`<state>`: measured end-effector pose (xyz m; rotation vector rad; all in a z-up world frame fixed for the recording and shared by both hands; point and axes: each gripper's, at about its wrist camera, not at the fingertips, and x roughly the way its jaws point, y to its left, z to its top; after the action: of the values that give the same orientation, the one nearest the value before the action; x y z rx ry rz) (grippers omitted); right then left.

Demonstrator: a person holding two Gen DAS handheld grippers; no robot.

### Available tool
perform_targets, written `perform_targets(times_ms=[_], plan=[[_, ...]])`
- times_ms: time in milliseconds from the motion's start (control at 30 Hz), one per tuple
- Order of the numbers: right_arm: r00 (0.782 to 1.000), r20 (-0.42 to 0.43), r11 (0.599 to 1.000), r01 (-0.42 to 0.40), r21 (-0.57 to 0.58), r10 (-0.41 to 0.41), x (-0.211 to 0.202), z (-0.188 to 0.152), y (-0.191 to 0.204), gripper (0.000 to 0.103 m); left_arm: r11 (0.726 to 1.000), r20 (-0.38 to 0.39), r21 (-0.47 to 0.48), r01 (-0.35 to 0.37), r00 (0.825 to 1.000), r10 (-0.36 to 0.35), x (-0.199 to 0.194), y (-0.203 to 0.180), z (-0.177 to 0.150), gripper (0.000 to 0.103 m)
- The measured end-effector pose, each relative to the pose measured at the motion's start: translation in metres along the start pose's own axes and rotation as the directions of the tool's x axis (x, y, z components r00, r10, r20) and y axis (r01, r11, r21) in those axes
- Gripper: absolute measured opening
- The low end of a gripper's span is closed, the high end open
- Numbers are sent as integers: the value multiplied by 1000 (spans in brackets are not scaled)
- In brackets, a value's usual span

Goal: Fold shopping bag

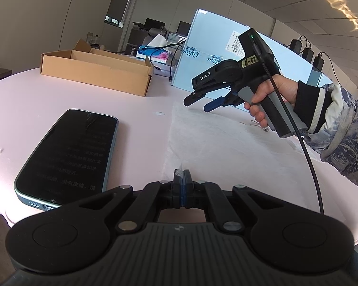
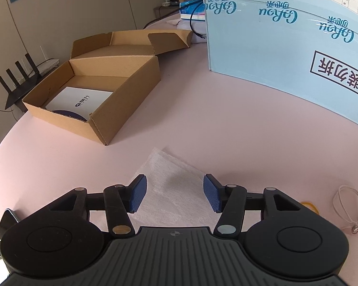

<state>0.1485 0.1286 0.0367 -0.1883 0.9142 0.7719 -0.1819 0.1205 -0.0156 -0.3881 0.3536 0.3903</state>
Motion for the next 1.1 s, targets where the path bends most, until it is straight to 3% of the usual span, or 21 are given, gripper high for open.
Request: perform_targets(times_ms=[133,200,333,400,467,600,867,933,967,1000,1033,1100], plan=[[1000,14,999,23,-42,-22,1,-4,0,41,1000,-1,1,2,1000,-2,0,0,-1,0],[999,18,996,43,-73,-41,1,-5,1,29,1000,-1,1,3,1000,-3,0,0,-1,0],[998,27,994,60,-88,-58,0,-5,-2,16,1000,-2,1,3,1000,-3,-1,0,-1,0],[997,36,993,67,-93,-63,-1,-7,-2,3,1000,-1,2,3,1000,-3,-1,1,-2,0],[997,46,994,62,-89,-59,-2,-8,-3,2,1000,-1,4,2,1000,-2,-2,0,-1,0],[997,71,996,32,-80,-26,-2,-7,-1,2,1000,-2,1,0,1000,0,-1,1,0,0],[992,121,993,56,-102,-43,-5,-2,10,2,1000,-4,10,-4,1000,4,0,-2,-2,0],[992,129,996,21,-91,-10,-8,-2,8,2,1000,-4,14,-4,1000,4,0,-2,-3,0],[991,132,997,-4,-82,15,-11,-2,8,8,1000,-4,13,-4,1000,4,0,-2,-3,0],[991,134,998,-22,-67,31,-13,-2,7,25,1000,-4,13,-4,1000,4,0,-2,-3,0],[991,131,998,-29,-64,37,-13,-1,8,33,1000,-4,16,-4,1000,5,1,-3,-3,0],[992,124,997,-15,-80,24,-12,0,13,38,1000,-4,19,-6,1000,6,1,-3,-3,0]])
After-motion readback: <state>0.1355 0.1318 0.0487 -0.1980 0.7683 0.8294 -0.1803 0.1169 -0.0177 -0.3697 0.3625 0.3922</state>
